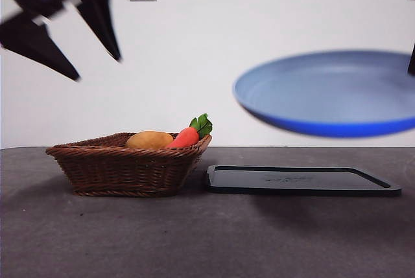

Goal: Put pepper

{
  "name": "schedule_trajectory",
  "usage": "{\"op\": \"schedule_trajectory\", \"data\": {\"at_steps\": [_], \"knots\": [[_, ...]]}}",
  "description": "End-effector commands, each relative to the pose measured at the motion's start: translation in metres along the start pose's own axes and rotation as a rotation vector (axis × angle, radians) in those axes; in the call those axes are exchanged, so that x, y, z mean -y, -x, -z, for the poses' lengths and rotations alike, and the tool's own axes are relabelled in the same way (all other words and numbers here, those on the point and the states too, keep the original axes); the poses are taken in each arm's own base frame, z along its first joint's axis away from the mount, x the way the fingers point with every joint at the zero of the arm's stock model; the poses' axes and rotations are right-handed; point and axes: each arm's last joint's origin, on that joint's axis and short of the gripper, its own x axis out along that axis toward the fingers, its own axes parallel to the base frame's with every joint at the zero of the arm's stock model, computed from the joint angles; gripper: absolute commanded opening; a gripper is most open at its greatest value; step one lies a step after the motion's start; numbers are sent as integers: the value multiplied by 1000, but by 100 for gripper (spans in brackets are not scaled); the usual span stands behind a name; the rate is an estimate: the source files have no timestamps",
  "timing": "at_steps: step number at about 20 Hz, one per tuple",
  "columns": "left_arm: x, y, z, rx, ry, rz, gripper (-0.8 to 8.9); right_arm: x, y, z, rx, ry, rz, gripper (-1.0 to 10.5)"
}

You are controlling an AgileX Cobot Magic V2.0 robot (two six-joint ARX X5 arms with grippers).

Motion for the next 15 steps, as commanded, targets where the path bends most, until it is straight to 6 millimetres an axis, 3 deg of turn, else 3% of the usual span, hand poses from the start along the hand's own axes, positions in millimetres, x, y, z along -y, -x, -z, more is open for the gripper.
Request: {"op": "schedule_trajectory", "data": {"at_steps": [1,7,15], "knots": [[7,-30,-15,-57,42,-31,371,-4,14,-1,61,1,-2,6],[12,-93,-31,-159,127,-171,371,-9,29,6,106,14,-5,6],[-1,-149,-17,-237,183,-256,371,-9,29,6,106,18,-7,6]]}}
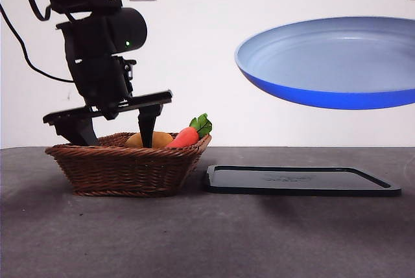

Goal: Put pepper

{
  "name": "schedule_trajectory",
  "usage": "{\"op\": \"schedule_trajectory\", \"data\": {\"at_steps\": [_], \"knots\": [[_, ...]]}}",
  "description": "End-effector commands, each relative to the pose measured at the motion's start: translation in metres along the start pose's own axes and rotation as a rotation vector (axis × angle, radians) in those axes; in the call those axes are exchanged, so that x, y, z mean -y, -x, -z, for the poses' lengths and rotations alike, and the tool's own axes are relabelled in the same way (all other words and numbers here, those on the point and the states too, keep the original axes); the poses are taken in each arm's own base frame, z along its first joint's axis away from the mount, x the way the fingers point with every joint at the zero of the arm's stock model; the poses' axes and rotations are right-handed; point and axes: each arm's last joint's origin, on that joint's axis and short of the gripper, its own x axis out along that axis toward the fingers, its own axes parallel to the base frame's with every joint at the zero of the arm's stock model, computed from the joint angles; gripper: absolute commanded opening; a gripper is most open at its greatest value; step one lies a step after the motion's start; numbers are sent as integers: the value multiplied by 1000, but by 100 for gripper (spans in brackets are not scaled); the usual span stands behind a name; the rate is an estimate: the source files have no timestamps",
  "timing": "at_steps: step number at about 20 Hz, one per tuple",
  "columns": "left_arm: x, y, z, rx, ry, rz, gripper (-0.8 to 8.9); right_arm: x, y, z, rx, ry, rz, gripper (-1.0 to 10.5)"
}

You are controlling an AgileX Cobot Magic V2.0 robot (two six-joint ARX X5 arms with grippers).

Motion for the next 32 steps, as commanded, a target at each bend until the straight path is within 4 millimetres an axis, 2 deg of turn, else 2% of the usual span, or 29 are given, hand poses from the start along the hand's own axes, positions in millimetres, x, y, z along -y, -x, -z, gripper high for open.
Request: {"op": "schedule_trajectory", "data": {"at_steps": [1,6,10,13,17,19,23,25,26,28,30,32], "knots": [[5,-12,-3,3,12,-2,370,-1,3,-4,24,-1,-8,6],[7,-13,-4,8,30,35,150,-1,3,-5,32,1,-7,6],[8,-13,-4,-5,67,56,124,-1,3,-5,34,5,-6,6],[8,-2,-5,18,74,67,109,-1,2,-6,38,6,-6,6],[10,30,-9,95,70,113,85,1,-2,-8,32,4,-7,6],[12,54,-9,123,32,173,85,3,-10,-11,16,-15,-8,6],[29,115,5,156,-105,449,86,16,-56,-24,-68,-137,-15,6],[48,130,21,141,-213,544,86,22,-84,-29,-102,-234,-118,6],[60,130,31,123,-276,553,86,22,-94,-32,-107,-276,-152,6],[83,116,48,109,-387,498,86,14,-107,-34,-123,-313,-185,6],[99,101,57,123,-444,428,86,5,-109,-33,-139,-308,-202,6],[105,90,62,98,-460,414,86,0,-110,-33,-147,-310,-211,6]]}}
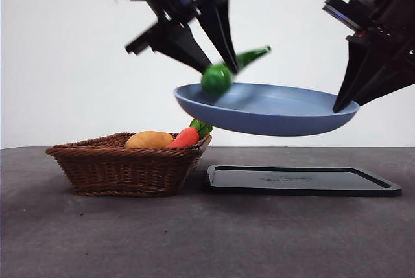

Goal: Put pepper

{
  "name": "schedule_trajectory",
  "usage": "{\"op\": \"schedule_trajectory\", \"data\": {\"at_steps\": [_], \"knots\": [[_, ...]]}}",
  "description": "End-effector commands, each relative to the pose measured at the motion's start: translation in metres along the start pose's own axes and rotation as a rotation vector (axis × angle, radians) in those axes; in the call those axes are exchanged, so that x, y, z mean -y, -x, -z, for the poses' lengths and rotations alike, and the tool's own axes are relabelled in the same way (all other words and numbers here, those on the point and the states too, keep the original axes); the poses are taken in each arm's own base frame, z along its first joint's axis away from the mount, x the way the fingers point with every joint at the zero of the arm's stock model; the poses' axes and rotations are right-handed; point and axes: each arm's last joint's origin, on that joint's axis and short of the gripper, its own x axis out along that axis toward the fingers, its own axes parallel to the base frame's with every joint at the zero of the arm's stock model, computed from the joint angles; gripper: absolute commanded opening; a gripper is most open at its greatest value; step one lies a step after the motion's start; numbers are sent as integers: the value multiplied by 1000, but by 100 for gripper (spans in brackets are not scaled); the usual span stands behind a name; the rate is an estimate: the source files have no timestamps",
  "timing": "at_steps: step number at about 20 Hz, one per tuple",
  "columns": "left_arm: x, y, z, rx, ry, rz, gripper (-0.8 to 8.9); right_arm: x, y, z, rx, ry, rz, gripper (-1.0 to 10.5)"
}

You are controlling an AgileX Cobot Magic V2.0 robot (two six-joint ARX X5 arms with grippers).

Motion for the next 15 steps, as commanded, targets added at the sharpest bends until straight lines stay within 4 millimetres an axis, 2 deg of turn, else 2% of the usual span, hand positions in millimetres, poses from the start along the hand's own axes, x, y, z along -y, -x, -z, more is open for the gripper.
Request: {"op": "schedule_trajectory", "data": {"at_steps": [1,6,8,15], "knots": [[3,-14,-1,-20,-52,-6,86,-5,-2,-4,4,-23,-17,6],[1,-26,6,-86,-86,-27,102,-6,-3,-2,-5,-31,-18,6],[0,-28,7,-104,-100,-38,163,-6,-3,-2,-7,-32,-18,6],[-1,-29,7,-99,-101,-42,186,-5,-3,1,-36,-46,-10,6]]}}
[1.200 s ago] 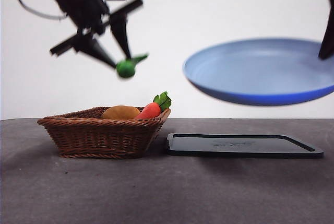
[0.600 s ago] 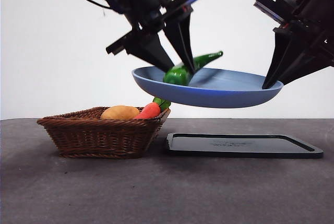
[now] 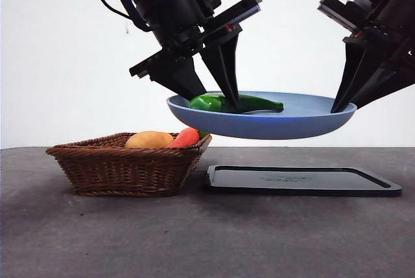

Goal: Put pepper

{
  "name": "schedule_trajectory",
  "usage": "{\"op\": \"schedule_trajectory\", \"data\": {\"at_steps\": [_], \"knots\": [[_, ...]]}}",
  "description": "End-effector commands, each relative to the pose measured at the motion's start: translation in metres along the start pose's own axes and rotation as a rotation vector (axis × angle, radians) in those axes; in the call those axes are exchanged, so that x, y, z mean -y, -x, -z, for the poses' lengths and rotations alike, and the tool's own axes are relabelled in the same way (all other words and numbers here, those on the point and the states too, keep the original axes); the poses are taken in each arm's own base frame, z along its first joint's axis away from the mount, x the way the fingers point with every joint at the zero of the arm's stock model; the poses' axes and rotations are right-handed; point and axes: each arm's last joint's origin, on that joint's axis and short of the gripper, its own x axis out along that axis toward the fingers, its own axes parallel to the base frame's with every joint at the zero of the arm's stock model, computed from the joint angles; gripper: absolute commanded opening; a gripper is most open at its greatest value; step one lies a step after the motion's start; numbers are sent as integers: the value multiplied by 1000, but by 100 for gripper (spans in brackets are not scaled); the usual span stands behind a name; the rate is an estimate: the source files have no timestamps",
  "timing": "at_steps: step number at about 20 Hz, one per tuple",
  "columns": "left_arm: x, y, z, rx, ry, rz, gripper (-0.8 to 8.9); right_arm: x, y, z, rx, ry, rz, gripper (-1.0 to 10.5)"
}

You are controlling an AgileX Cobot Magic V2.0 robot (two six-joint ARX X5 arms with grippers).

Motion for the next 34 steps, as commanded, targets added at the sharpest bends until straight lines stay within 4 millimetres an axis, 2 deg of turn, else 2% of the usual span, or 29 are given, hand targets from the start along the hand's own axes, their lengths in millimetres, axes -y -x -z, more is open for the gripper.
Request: {"op": "schedule_trajectory", "data": {"at_steps": [1,3,6,9,15,21,24,26,29,34], "knots": [[5,-4,-3,-4,-22,33,216,-2,-1,-3,-4,-7,-10,6],[6,-3,-4,-8,-24,83,286,-2,-1,-1,-18,-13,-6,6],[9,1,-3,-16,-26,144,288,-1,-1,0,-35,-22,0,6],[13,16,-6,27,-43,197,288,-1,0,1,-39,-27,3,6],[17,83,-7,194,-115,221,288,3,1,-2,-10,-62,13,5],[26,170,13,414,-199,258,288,37,6,-27,99,-194,75,5],[28,203,27,498,-221,275,288,56,-5,-45,114,-235,120,5],[29,216,35,520,-227,279,288,68,-17,-56,109,-254,129,5],[29,227,43,531,-236,277,286,84,-38,-70,90,-277,141,5],[28,228,46,514,-234,273,286,101,-64,-78,72,-291,145,5]]}}
